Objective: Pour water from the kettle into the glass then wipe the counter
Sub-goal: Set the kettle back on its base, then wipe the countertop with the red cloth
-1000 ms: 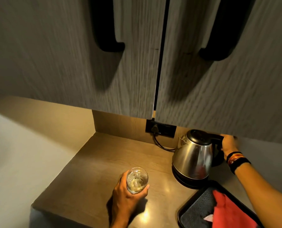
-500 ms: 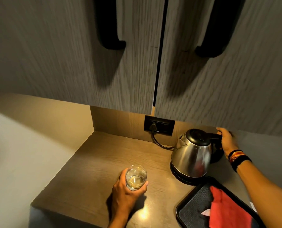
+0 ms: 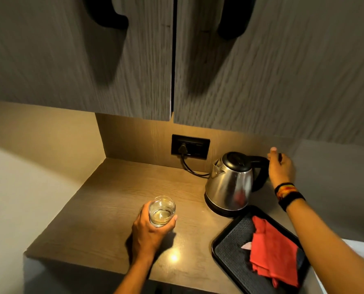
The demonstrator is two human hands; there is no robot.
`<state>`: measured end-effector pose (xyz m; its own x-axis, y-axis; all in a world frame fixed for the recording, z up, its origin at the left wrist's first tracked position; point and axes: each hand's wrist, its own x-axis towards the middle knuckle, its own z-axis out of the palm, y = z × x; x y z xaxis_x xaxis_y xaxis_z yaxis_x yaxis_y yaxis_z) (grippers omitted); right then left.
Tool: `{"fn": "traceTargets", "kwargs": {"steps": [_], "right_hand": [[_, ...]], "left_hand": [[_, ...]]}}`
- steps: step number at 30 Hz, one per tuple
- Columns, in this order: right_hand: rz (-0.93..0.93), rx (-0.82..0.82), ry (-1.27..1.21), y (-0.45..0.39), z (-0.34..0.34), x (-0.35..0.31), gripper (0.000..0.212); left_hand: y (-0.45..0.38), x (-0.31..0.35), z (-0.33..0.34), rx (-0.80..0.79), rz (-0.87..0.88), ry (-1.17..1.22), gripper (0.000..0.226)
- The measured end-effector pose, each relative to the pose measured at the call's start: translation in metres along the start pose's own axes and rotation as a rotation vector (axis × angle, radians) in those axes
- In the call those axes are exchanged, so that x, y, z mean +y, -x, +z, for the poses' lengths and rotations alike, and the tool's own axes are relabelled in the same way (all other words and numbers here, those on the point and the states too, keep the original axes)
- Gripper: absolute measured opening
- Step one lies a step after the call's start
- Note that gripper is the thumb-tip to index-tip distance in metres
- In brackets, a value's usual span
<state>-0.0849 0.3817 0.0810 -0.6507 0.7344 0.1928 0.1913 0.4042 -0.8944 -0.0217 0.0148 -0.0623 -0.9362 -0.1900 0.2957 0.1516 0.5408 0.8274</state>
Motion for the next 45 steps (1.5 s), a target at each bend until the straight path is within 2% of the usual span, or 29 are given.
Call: {"fn": "traceTargets", "kwargs": {"steps": [3,5,6,8,10,11,14,16,18,20,22,24,26,28,31,33,35,37,40,43,45], "right_hand": [[-0.105,-0.007,0.145,0.055,-0.037,0.033,0.042],[-0.145,-0.175,0.3,0.103,-0.059,0.065,0.043],[-0.159,-0.301,0.404,0.125,-0.066,0.077,0.049],[-0.172,-0.553,0.629,0.157,-0.073,0.093,0.078],[-0.17,-0.663,0.784,0.17,-0.072,0.098,0.1],[-0.163,-0.65,0.818,0.173,-0.07,0.097,0.1],[-0.251,-0.512,0.883,0.176,-0.067,0.091,0.073],[-0.299,-0.426,0.993,0.175,-0.065,0.089,0.063],[-0.288,-0.371,1.041,0.169,-0.067,0.089,0.047],[-0.215,-0.315,0.967,0.162,-0.073,0.079,0.03],[-0.2,-0.218,0.816,0.158,-0.083,0.066,0.023],[-0.314,-0.102,0.681,0.164,-0.088,0.045,0.026],[-0.485,-0.066,0.544,0.188,-0.081,0.02,0.035],[-0.616,-0.158,0.409,0.225,-0.061,-0.002,0.042],[-0.662,-0.446,0.301,0.287,-0.017,0.001,0.044],[-0.629,-0.668,0.372,0.32,0.014,0.015,0.043],[-0.639,-0.841,0.605,0.342,0.042,0.032,0.055],[-0.676,-0.842,0.719,0.349,0.057,0.042,0.066],[-0.723,-0.814,0.684,0.343,0.064,0.058,0.064],[-0.618,-0.776,0.658,0.326,0.073,0.066,0.061],[-0.549,-0.686,0.702,0.306,0.09,0.065,0.06]], "left_hand": [[0.0,-0.002,0.002,0.001,-0.005,0.034,0.073],[0.0,-0.003,0.002,-0.008,-0.013,0.062,0.076],[0.0,-0.003,0.002,-0.015,-0.019,0.071,0.078],[0.001,-0.002,0.001,-0.035,-0.031,0.069,0.082],[0.001,-0.001,-0.002,-0.058,-0.042,0.055,0.086],[0.001,0.001,-0.004,-0.072,-0.05,0.049,0.087],[-0.001,0.007,-0.007,-0.091,-0.066,0.041,0.085],[-0.003,0.012,-0.008,-0.083,-0.067,0.037,0.082],[-0.003,0.016,-0.011,-0.069,-0.067,0.032,0.08],[-0.003,0.02,-0.02,-0.058,-0.069,0.034,0.08],[-0.006,0.025,-0.031,-0.049,-0.053,0.051,0.079],[-0.011,0.031,-0.044,-0.024,-0.03,0.07,0.077],[-0.017,0.038,-0.056,0.011,-0.009,0.078,0.077],[-0.023,0.044,-0.068,0.044,0.012,0.067,0.075],[-0.03,0.05,-0.085,0.087,0.045,0.058,0.073],[-0.03,0.051,-0.096,0.09,0.054,0.046,0.074],[-0.029,0.049,-0.105,0.068,0.07,0.064,0.075],[-0.027,0.046,-0.111,0.064,0.074,0.085,0.075],[-0.026,0.04,-0.114,0.056,0.075,0.078,0.071],[-0.024,0.035,-0.115,0.042,0.066,0.075,0.072],[-0.026,0.03,-0.115,0.035,0.056,0.079,0.075]]}}
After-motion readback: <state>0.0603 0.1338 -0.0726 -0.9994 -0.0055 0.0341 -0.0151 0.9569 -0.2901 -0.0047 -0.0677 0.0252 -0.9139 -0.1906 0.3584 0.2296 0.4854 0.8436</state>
